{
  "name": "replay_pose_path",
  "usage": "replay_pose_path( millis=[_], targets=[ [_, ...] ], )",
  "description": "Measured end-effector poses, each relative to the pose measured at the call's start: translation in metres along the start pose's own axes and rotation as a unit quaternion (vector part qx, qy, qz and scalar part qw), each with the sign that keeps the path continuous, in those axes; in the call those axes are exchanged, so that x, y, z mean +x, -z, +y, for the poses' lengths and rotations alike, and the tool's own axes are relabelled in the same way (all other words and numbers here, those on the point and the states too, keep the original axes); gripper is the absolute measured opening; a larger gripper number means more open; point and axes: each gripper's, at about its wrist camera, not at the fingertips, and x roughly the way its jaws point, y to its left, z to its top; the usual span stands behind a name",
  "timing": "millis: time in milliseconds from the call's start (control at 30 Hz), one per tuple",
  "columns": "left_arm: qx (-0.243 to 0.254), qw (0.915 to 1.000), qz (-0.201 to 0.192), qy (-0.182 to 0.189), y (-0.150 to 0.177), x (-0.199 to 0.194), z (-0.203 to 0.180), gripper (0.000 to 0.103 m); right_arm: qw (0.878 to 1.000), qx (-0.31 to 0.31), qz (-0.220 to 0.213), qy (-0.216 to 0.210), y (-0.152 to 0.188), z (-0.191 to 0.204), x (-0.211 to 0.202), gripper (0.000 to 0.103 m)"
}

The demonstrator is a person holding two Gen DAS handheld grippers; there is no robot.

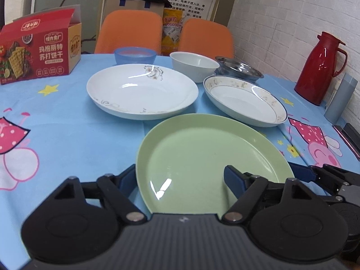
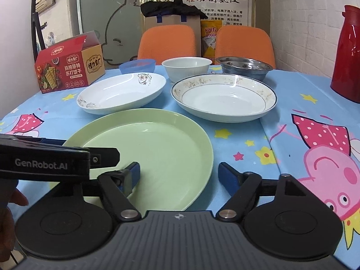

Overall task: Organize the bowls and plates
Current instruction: 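Move the left tool past the green plate toward the white floral plate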

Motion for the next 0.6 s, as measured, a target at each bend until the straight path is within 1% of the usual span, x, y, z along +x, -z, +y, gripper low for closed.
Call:
replay_pose_path(
  millis=[67,133,233,400,500,600],
  targets=[
    [-0.001,0.9999,0.002,-0.010,0.001,-0.002,0.000,0.080,1.000,0.001,0.000,0.005,0.001,0.007,-0.003,0.103],
    [-0.015,0.9998,0.001,-0.010,0.001,-0.011,0.007,0.080,1.000,0.006,-0.007,0.002,0.000,0.013,-0.009,0.103],
    [-0.023,0.9995,-0.010,-0.017,0.002,-0.033,0.020,0.080,1.000,-0.016,-0.025,-0.004,-0.003,0.031,-0.021,0.103],
    [-0.031,0.9973,-0.022,-0.063,0.004,-0.062,0.049,0.080,0.998,-0.033,-0.034,-0.046,-0.008,0.065,-0.021,0.103],
    [-0.043,0.9957,-0.013,-0.081,0.008,-0.064,0.068,0.080,0.997,-0.043,-0.026,-0.066,-0.008,0.082,-0.010,0.103],
    [-0.056,0.9952,0.001,-0.081,0.014,-0.051,0.080,0.080,0.997,-0.050,-0.009,-0.064,-0.004,0.090,0.004,0.103]
  ],
)
